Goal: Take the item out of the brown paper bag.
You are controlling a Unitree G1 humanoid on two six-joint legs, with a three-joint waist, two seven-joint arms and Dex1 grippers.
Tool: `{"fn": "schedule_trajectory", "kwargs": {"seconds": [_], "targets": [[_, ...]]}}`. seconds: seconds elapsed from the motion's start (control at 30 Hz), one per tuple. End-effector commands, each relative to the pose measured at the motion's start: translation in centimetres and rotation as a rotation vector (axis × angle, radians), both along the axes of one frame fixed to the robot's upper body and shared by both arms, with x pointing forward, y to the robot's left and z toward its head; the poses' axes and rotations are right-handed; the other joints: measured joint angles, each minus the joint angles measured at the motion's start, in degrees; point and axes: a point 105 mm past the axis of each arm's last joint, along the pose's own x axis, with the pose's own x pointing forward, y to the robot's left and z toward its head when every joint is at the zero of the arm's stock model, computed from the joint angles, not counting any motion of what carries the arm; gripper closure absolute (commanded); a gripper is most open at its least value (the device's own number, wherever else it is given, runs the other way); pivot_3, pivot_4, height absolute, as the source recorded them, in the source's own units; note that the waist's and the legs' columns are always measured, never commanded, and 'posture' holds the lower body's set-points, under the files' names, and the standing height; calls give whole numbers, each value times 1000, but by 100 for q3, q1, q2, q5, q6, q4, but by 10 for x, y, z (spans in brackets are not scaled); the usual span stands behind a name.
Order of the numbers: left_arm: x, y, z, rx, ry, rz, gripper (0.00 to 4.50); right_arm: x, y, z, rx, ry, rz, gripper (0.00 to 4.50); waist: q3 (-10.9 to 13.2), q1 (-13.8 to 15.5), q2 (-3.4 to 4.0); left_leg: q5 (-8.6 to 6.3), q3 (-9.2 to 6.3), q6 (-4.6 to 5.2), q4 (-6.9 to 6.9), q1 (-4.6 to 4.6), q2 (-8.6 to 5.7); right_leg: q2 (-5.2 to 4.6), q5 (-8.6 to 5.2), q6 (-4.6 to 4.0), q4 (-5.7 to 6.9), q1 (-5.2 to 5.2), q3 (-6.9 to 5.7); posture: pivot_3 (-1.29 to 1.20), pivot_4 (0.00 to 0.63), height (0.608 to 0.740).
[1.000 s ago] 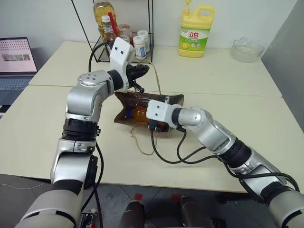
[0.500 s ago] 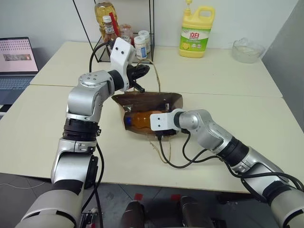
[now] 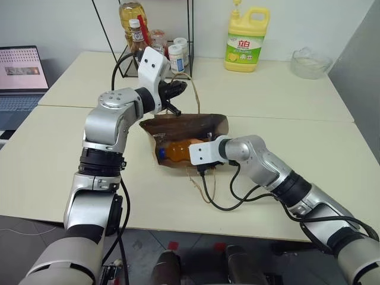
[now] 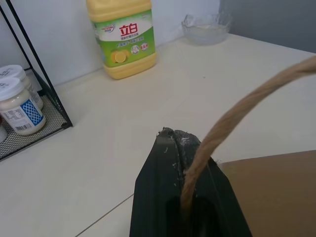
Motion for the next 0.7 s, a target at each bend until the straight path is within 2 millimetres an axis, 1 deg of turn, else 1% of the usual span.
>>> {"fn": "schedule_trajectory", "kwargs": {"seconds": [0.03,0.07,0.17,0.27,0.33,0.4,0.47,0.53,0.6,0.63,0.7], "targets": [[-1,4,4,48,-61,16,4500,-13,6,59,228,-90,68,1301,0,0,0,0,-1,0,-4,0,0,0,0,0,-3,0,0,0,150,740],[0,5,2,50,-59,21,4500,-15,4,64,254,-92,70,1301,0,1,0,0,0,0,-11,0,0,0,0,0,-7,0,0,0,150,740],[3,6,2,49,-60,38,4500,-28,-10,85,329,-108,97,1301,0,9,0,1,-1,-1,-15,-1,0,-1,0,0,-16,0,-1,0,150,740],[6,8,2,52,-65,58,4500,-38,-20,96,389,-92,114,1301,0,14,0,1,-2,-1,-17,-3,0,-3,0,0,-25,4,-5,0,150,740],[9,12,3,50,-66,87,4500,-50,-36,103,447,-38,131,1301,0,25,0,0,-3,-1,-17,-4,0,-3,0,0,-25,4,-5,0,150,740],[13,18,3,45,-63,116,4500,-61,-59,110,511,-10,122,1301,0,41,0,0,-5,0,-16,-8,-3,-4,0,0,-27,5,-6,0,150,740],[15,21,2,47,-61,131,4500,-60,-85,117,583,-16,40,1301,0,61,-1,0,-6,1,-15,-10,-5,-5,0,0,-29,7,-7,0,150,740],[15,23,0,46,-58,134,4500,-54,-108,121,626,-44,-63,1301,0,73,-1,-3,-5,5,-15,-9,-5,-5,0,0,-28,9,-6,0,150,740],[15,23,-1,44,-55,132,4500,-40,-138,117,602,-79,-226,1301,1,74,0,-3,-4,7,-15,-8,-5,-5,0,0,-27,7,-5,0,150,740],[14,23,-1,43,-55,130,4500,-31,-157,105,544,-74,-335,1301,1,70,0,-4,2,8,-15,-6,-5,-5,0,0,-25,6,1,0,150,740],[14,21,-1,42,-54,125,4500,-21,-188,81,423,-45,-481,1301,0,88,0,-4,5,9,-16,-3,-5,-5,0,0,-25,7,3,0,150,740]]}}
